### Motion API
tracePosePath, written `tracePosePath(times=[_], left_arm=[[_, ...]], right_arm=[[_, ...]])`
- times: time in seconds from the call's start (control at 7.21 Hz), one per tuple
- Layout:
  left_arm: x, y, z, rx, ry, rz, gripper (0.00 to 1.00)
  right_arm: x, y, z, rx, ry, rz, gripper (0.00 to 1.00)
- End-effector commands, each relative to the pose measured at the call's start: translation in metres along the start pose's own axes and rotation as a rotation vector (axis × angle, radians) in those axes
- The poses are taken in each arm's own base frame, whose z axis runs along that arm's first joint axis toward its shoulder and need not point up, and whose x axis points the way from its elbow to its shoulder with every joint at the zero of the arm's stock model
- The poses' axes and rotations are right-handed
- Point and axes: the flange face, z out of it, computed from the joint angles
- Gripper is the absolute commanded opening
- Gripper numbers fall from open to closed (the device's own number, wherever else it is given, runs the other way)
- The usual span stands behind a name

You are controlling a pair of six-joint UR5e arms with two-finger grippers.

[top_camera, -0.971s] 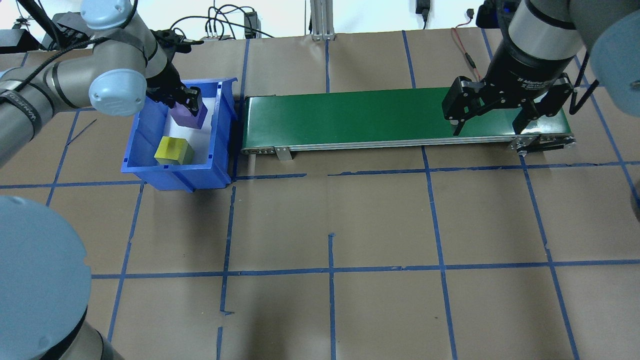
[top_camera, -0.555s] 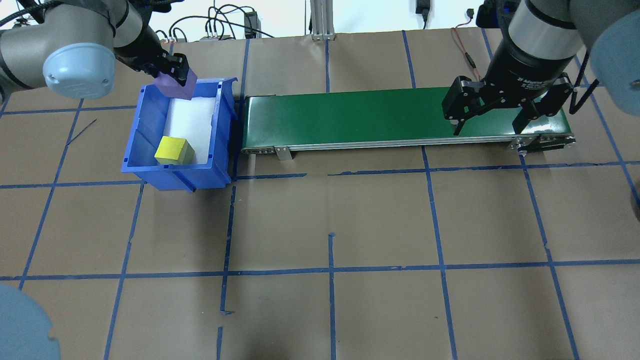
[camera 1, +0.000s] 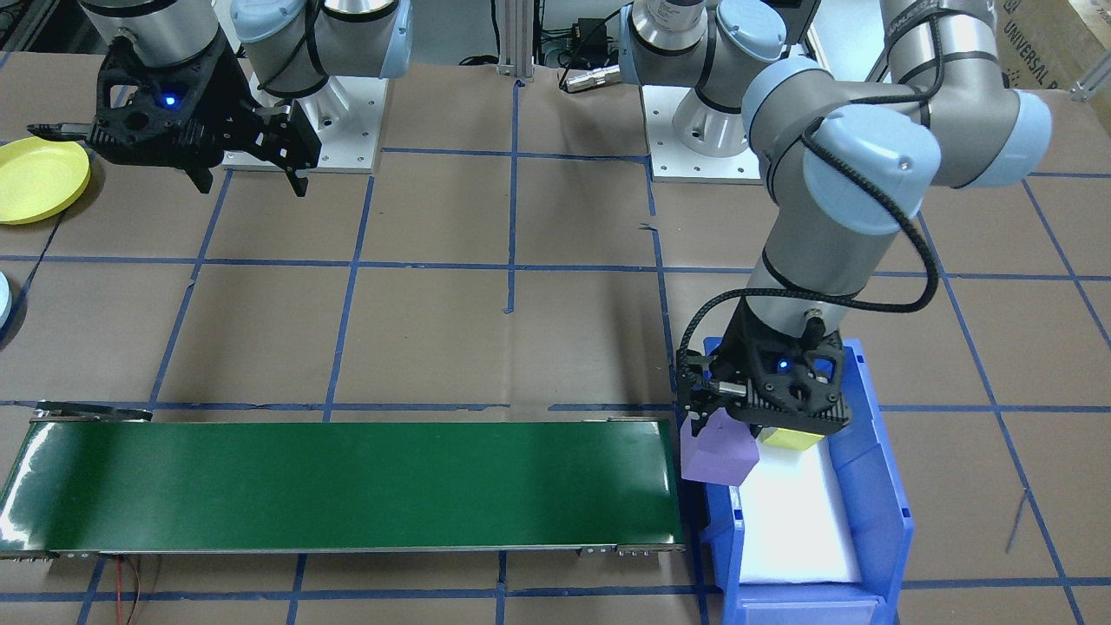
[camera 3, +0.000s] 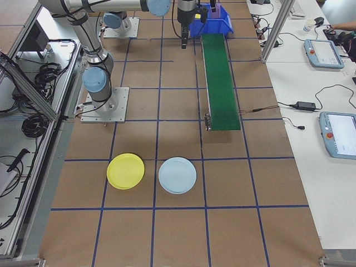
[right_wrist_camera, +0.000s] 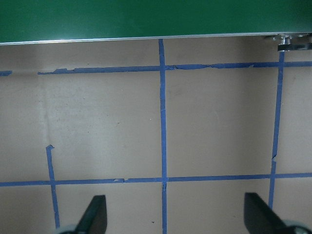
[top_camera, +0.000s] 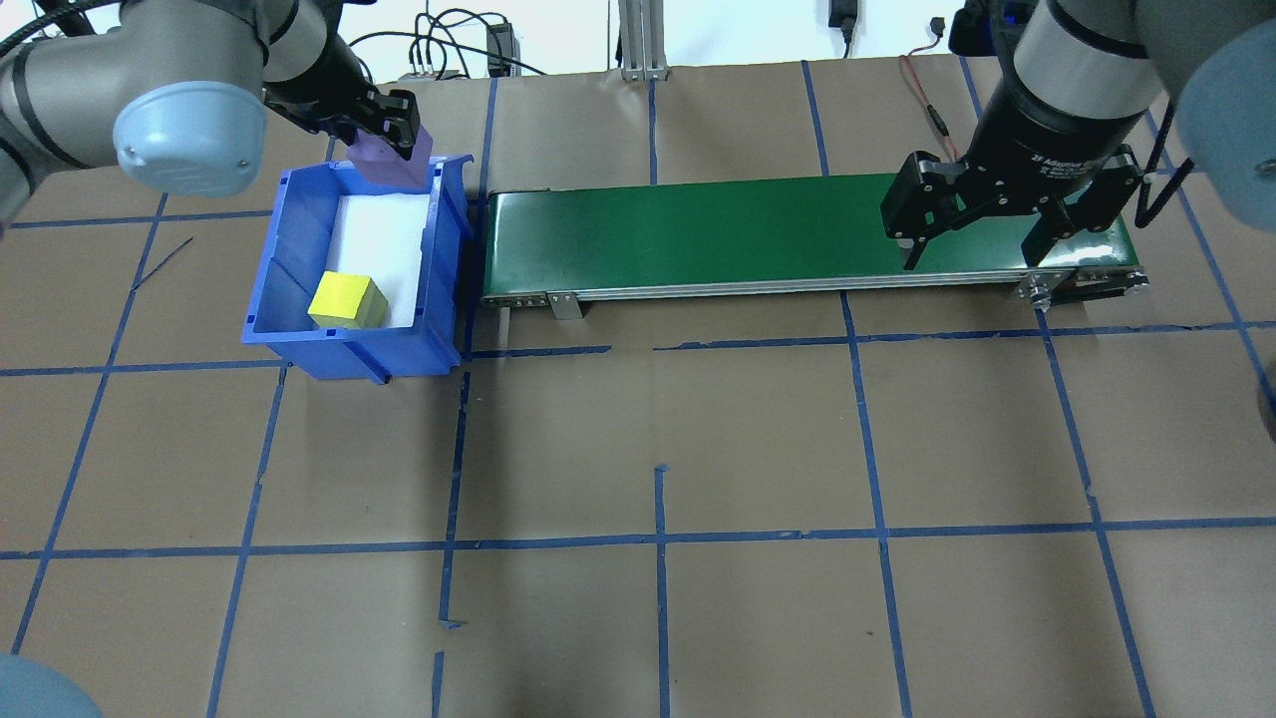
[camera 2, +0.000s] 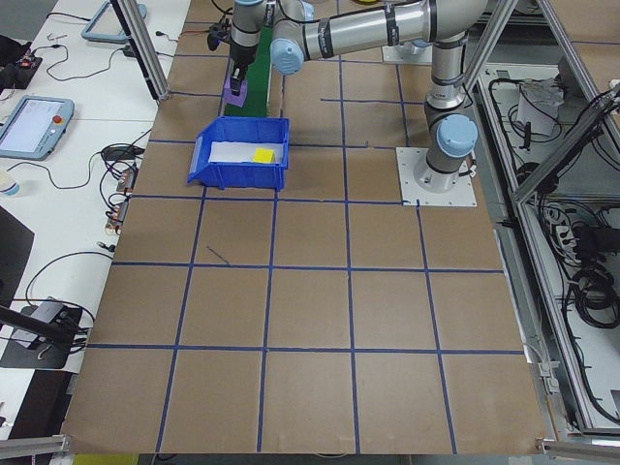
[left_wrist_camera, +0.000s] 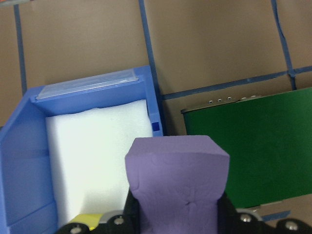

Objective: Move block left to right into plate

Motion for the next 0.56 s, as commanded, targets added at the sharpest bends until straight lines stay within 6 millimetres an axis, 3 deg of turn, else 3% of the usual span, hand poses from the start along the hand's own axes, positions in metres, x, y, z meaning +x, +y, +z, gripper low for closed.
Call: tracePosePath(times=[0.0,0.14,0.28,0.42], left_arm=[[0.032,-0.006,0.068,-0.018,0.014,-0.020,0.49],[0.044,-0.007,0.086,-0.012,0.018,-0.033,0.49],[0.051,-0.006,0.085,-0.014,0.019,-0.034,0.53],[0.054,-0.005,0.087,-0.023,0.021,-0.074,0.95]], right_arm=[[0.000,0.000,0.000,0.000,0.000,0.000,1.00],[0.000,0.000,0.000,0.000,0.000,-0.002,1.00],[0.001,0.000,0.000,0.000,0.000,0.000,1.00],[0.002,0.000,0.000,-0.001,0.001,0.003,1.00]])
